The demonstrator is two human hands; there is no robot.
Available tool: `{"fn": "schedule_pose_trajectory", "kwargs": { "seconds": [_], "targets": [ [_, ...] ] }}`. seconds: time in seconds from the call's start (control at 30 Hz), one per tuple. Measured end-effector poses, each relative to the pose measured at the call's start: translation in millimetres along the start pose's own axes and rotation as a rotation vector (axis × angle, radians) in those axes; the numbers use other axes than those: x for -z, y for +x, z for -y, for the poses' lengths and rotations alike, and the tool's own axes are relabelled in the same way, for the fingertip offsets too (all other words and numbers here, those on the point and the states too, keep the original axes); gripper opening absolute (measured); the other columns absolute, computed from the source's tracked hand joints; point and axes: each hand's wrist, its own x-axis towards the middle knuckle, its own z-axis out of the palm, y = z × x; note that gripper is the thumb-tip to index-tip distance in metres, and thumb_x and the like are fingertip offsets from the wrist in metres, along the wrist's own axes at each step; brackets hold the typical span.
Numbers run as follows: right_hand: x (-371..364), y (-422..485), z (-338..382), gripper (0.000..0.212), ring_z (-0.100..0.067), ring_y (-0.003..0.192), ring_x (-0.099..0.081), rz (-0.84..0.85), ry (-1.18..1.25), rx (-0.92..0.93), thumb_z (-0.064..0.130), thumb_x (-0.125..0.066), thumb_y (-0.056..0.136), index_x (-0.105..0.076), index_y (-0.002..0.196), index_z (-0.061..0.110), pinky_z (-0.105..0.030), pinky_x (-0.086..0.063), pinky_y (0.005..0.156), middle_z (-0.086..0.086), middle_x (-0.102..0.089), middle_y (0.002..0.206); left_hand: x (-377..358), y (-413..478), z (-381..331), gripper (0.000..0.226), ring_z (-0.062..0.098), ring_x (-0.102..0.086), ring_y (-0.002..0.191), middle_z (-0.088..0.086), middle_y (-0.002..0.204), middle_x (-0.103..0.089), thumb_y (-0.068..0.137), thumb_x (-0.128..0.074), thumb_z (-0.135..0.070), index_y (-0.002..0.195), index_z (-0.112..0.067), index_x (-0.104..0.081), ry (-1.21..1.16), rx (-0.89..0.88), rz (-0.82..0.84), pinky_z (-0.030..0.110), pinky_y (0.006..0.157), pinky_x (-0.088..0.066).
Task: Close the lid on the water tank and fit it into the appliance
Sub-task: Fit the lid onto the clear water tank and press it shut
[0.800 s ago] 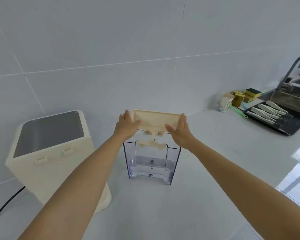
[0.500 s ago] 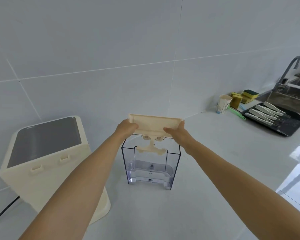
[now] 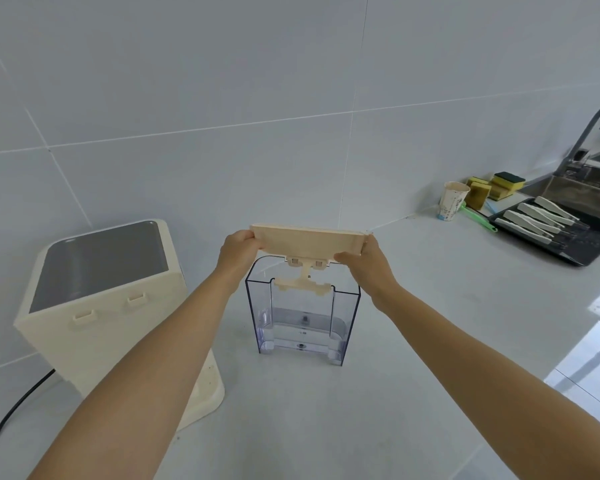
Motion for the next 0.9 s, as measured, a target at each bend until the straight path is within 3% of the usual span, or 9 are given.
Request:
{"fn": "schedule_pose_trajectory", "kwargs": {
  "seconds": [0.1, 0.2, 0.3, 0.43, 0.6, 0.8, 0.9],
  "targets": [
    [0.7, -13.9, -2.6, 0.045, -0.017, 0.087, -0.048, -0.002, -0.029, 0.027, 0.014, -0.054, 0.086, -0.037, 0.127, 0.008, -0.018, -0.037, 0.059, 0.0, -0.049, 0.106, -0.3, -11.4, 4.8, 0.021, 0.021, -0.051, 0.099, 0.003, 0.101, -0.06, 0.08, -0.052, -0.009, 0.099, -0.012, -0.061, -0.059, -0.018, -0.037, 0.027, 0.08, -0.038],
    [-0.6, -25.4, -9.0, 0.042, -0.012, 0.064, -0.043, -0.005, -0.065, 0.042, 0.013, -0.053, 0.086, -0.037, 0.124, 0.007, -0.019, -0.034, 0.053, 0.002, -0.049, 0.087, -2.0, -20.5, 10.7, 0.033, 0.022, -0.052, 0.105, 0.009, 0.117, -0.062, 0.079, -0.052, -0.006, 0.111, -0.007, -0.059, -0.052, -0.035, -0.071, 0.027, 0.084, -0.036],
    [-3.6, -34.5, -15.5, 0.051, -0.012, 0.054, -0.038, 0.001, -0.124, 0.022, 0.014, -0.054, 0.086, -0.03, 0.131, 0.008, -0.021, -0.032, 0.046, -0.001, -0.045, 0.075, -3.7, -27.7, 19.0, 0.038, 0.025, -0.048, 0.121, 0.01, 0.13, -0.055, 0.082, -0.054, -0.008, 0.12, -0.006, -0.052, 0.002, -0.058, -0.1, 0.028, 0.091, -0.033],
    [-6.9, -46.1, -25.4, 0.06, -0.013, 0.049, -0.035, 0.023, -0.149, -0.011, 0.015, -0.053, 0.087, -0.021, 0.138, 0.012, -0.017, -0.03, 0.038, -0.002, -0.04, 0.067, -7.8, -37.1, 31.6, 0.043, 0.022, -0.045, 0.126, 0.01, 0.134, -0.052, 0.082, -0.055, -0.008, 0.125, -0.007, -0.049, 0.019, -0.106, -0.124, 0.029, 0.095, -0.033],
    [-11.0, -52.5, -38.8, 0.057, -0.013, 0.048, -0.035, 0.026, -0.165, -0.022, 0.012, -0.052, 0.086, -0.025, 0.135, 0.016, -0.019, -0.03, 0.042, -0.003, -0.04, 0.065, -10.6, -45.1, 48.0, 0.044, 0.021, -0.046, 0.125, 0.009, 0.132, -0.053, 0.082, -0.056, -0.006, 0.124, -0.012, -0.048, 0.023, -0.119, -0.121, 0.024, 0.091, -0.033],
    [-15.3, -54.1, -50.0, 0.055, -0.02, 0.06, -0.043, 0.023, -0.185, -0.003, 0.01, -0.052, 0.084, -0.028, 0.132, 0.013, -0.024, -0.033, 0.047, -0.021, -0.054, 0.091, -10.0, -48.3, 64.8, 0.05, 0.021, -0.048, 0.12, 0.007, 0.129, -0.055, 0.08, -0.052, -0.003, 0.127, -0.018, -0.047, 0.045, -0.104, -0.095, 0.025, 0.089, -0.034],
    [-16.3, -53.3, -54.9, 0.053, -0.013, 0.058, -0.042, 0.03, -0.2, 0.008, 0.01, -0.053, 0.083, -0.029, 0.131, 0.01, -0.022, -0.032, 0.048, -0.011, -0.051, 0.096, -9.8, -48.6, 71.5, 0.052, 0.023, -0.046, 0.123, 0.007, 0.132, -0.053, 0.081, -0.052, -0.006, 0.13, -0.018, -0.044, 0.06, -0.08, -0.073, 0.027, 0.093, -0.034]
  ]
}}
